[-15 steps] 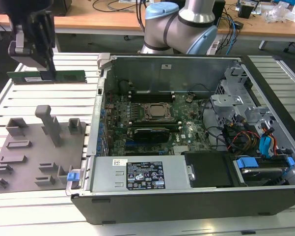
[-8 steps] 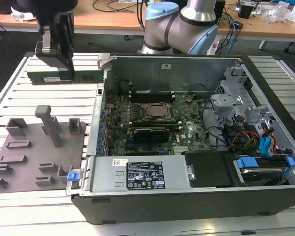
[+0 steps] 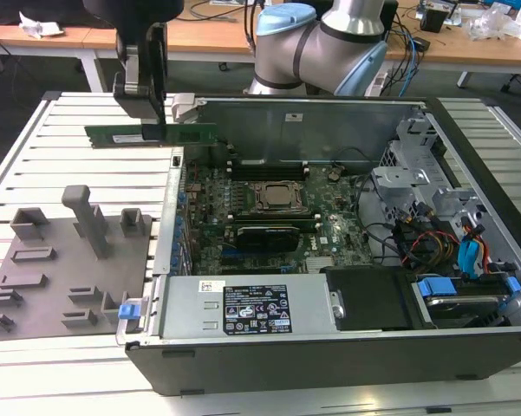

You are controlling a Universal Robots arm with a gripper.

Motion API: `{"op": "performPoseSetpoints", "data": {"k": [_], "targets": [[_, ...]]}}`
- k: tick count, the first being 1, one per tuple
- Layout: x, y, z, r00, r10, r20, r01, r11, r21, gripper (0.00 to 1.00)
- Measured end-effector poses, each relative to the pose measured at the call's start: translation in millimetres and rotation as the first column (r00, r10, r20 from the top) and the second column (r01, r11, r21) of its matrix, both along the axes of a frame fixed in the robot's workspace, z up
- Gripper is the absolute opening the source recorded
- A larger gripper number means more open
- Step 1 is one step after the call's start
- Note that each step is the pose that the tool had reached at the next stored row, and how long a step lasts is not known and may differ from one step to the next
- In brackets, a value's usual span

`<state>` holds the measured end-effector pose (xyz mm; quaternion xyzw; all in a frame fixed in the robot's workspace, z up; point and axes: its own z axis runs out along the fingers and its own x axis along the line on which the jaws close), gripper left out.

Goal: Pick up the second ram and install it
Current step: 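Pick up the second ram and move it above second insertion slot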

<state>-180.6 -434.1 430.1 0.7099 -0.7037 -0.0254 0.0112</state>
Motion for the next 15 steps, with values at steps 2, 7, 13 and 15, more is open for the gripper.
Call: {"op": "performPoseSetpoints", "data": {"k": [2, 7, 13, 15], "targets": [[4.4, 0.8, 0.0, 1.0, 0.0, -0.0011, 0.0, 1.0, 0.0, 0.14], [17.6, 2.8, -1.3, 1.0, 0.0, -0.0096, 0.0, 1.0, -0.0001, 0.14], [31.8, 5.5, -13.3, 0.9998, 0.0, -0.0204, 0.0, 1.0, 0.0041, 0.14], [35.7, 5.6, -14.1, 0.9998, 0.001, -0.021, 0.0, 0.999, 0.0444, 0.14]]}}
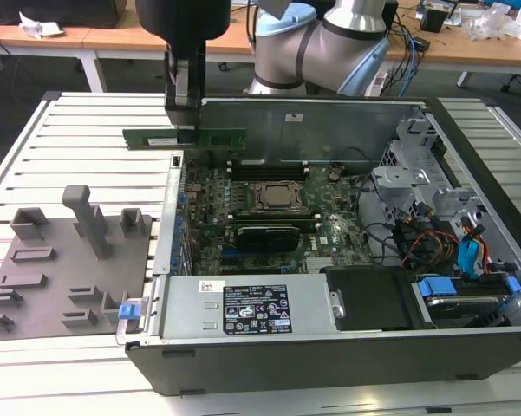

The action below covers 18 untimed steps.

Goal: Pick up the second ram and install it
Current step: 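Pick up the second ram and move it above second insertion slot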

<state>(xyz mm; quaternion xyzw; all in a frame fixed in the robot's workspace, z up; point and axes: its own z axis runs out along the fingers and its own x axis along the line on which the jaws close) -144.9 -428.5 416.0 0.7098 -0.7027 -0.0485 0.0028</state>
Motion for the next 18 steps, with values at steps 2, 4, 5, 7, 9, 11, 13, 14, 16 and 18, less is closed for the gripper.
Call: {"op": "performPoseSetpoints", "data": {"k": [2, 4, 5, 7, 9, 11, 13, 14, 16, 18], "targets": [[2.9, 0.6, -1.9, 1.0, 0.0, -0.0011, 0.0, 1.0, 0.0048, 0.14], [8.6, 3.3, -5.1, 1.0, 0.0, -0.0044, 0.0, 1.0, 0.0048, 0.14], [13.6, 6.8, -6.9, 1.0, 0.0, -0.0065, 0.0, 1.0, 0.0044, 0.14], [21.2, 12.5, -8.7, 1.0, 0.0, -0.0092, 0.0, 1.0, 0.0044, 0.14], [30.2, 16.0, -9.8, 0.9999, 0.0, -0.0119, 0.0, 1.0, 0.0043, 0.14], [39.3, 17.7, -10.6, 0.9999, 0.0, -0.0144, 0.0, 1.0, 0.0044, 0.14], [53.0, 19.8, -11.9, 0.9998, 0.0, -0.0185, 0.0, 1.0, 0.0043, 0.14], [56.5, 20.1, -12.3, 0.9998, 0.0, -0.0195, 0.0, 1.0, 0.0044, 0.14], [64.4, 20.7, -12.9, 0.9998, 0.0, -0.0216, 0.0, 1.0, 0.0043, 0.14], [73.9, 21.3, -13.5, 0.9997, 0.0, -0.0236, 0.0, 1.0, 0.0043, 0.14]]}}
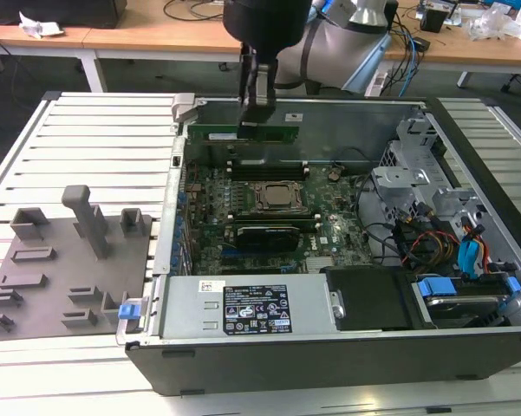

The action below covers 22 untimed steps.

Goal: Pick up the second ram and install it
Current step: 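Pick up the second ram and move it above second insertion slot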

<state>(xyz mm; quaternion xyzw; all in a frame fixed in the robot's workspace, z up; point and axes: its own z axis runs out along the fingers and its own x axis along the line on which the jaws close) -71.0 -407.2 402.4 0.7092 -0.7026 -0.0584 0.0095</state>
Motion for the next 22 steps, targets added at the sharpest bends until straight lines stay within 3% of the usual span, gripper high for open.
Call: {"op": "performPoseSetpoints", "data": {"k": [4, 22], "targets": [[17.3, 0.6, -1.8, 1.0, 0.0, -0.0038, 0.0, 1.0, 0.0, 0.14], [68.1, 0.9, -10.1, 1.0, 0.0, -0.0093, 0.0, 1.0, 0.0, 0.14]]}}
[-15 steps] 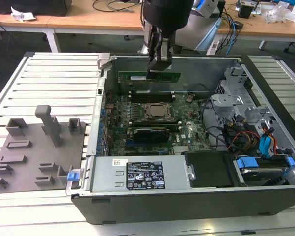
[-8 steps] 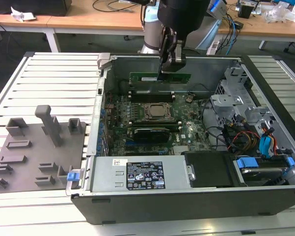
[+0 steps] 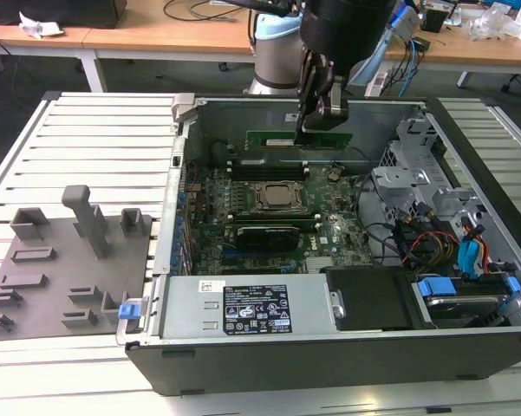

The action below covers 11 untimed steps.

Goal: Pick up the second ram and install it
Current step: 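Pick up the second ram and move it above second insertion slot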

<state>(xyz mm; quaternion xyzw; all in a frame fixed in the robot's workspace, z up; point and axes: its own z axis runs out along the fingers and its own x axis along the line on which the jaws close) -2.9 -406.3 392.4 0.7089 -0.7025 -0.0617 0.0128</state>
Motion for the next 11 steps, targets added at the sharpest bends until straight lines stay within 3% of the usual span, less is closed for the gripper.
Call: {"op": "performPoseSetpoints", "data": {"k": [11], "targets": [[14.9, 0.0, -7.8, 1.0, 0.0, -0.0006, 0.0, 1.0, 0.0, 0.14]]}}
